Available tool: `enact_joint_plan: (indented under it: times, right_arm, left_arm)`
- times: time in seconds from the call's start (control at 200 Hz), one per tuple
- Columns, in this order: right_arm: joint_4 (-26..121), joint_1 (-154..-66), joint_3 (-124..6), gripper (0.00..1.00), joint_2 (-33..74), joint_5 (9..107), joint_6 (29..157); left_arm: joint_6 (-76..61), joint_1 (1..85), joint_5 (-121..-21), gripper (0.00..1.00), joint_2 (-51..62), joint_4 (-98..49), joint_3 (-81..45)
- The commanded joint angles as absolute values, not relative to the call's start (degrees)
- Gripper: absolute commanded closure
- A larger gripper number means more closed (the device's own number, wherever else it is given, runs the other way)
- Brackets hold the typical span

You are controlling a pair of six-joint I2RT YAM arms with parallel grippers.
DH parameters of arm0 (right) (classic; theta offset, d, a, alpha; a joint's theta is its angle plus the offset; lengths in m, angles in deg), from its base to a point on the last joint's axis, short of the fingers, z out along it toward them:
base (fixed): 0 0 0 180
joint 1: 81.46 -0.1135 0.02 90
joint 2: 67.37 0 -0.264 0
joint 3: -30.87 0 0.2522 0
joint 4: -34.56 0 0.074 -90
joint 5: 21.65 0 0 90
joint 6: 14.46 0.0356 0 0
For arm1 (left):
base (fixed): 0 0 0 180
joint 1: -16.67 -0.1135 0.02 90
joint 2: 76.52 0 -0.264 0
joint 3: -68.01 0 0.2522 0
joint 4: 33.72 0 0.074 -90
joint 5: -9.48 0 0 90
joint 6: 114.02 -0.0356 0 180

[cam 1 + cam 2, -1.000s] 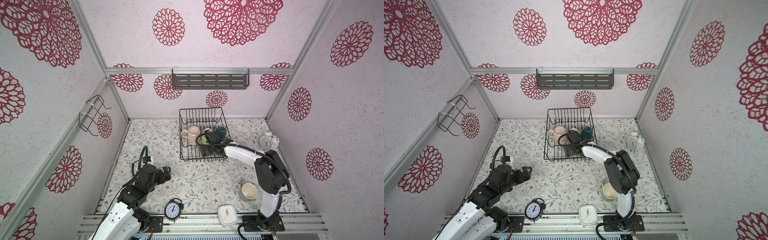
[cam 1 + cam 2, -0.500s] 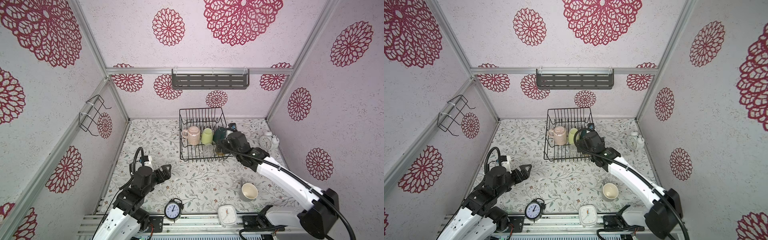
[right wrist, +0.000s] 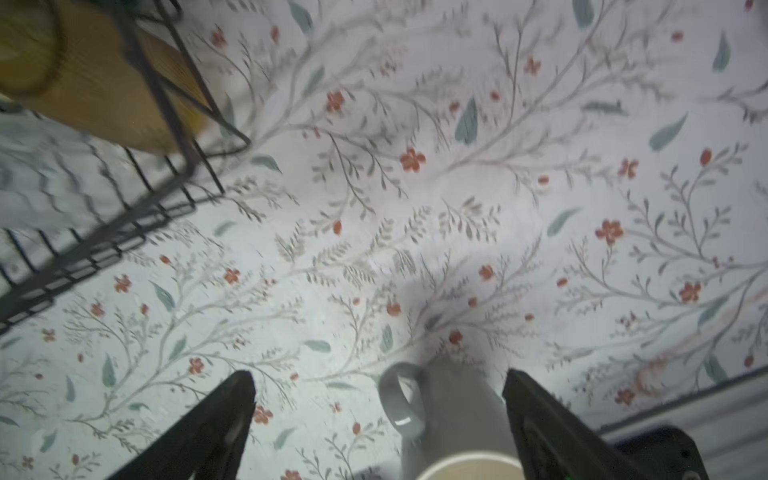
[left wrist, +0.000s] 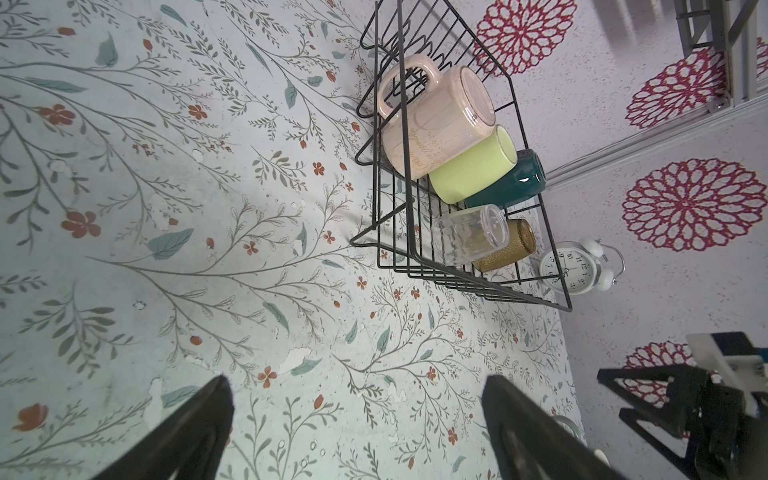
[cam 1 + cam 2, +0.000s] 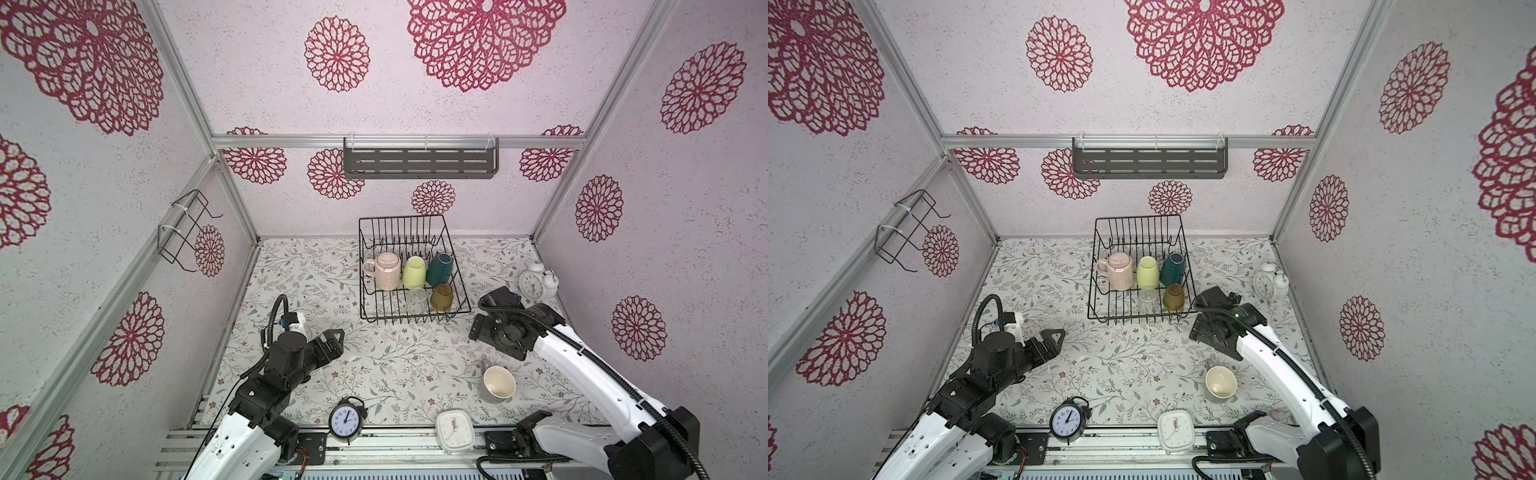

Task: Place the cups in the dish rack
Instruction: 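Move the right gripper to the grey-white mug and grasp its rim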

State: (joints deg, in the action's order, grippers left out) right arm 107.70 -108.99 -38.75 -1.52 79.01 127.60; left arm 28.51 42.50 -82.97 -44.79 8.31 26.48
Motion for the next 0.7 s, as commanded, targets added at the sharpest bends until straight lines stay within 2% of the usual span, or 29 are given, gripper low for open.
enact_joint_plan:
  times: [0.0,0.125,0.315,0.36,0.4,0.49,0.586,0.661,0.691]
  right_arm:
    - [117.55,-109.23,-38.52,0.11,-4.16,74.25,134.70]
    - [118.76,-109.50,-38.63,0.22,-7.66,76.78,135.25]
    - [114.68,-109.73,-34.29,0.23,-6.09,69.90,134.82]
    - [113.69,-110.28,-33.04,0.25,-5.60,70.01,135.38]
    - [112.91,-111.14,-32.14,0.30,-5.49,70.83,136.51]
    - [110.50,-113.11,-30.61,0.50,-5.92,71.42,138.14]
    - [108.69,-114.48,-29.77,0.60,-6.37,72.31,139.02]
    - [107.37,-114.92,-28.96,0.72,-6.28,72.17,139.09]
    - [106.70,-115.15,-28.65,0.74,-6.20,71.82,138.77]
  left_arm:
    - [29.17,42.42,-84.17,0.03,-45.47,7.82,27.20]
    - [28.82,42.39,-84.44,0.03,-45.31,8.08,27.25]
    - [28.71,42.42,-84.87,0.03,-44.62,7.14,27.82]
    - [28.88,42.39,-84.55,0.03,-44.37,6.89,27.83]
    - [28.95,42.38,-84.23,0.03,-44.26,6.76,27.76]
    - [28.98,42.42,-84.00,0.03,-44.17,7.35,27.61]
    - [28.97,42.39,-84.37,0.03,-44.56,7.89,27.58]
    - [29.05,42.37,-84.47,0.03,-44.87,7.65,27.77]
    - [29.06,42.35,-84.56,0.03,-44.96,7.51,27.83]
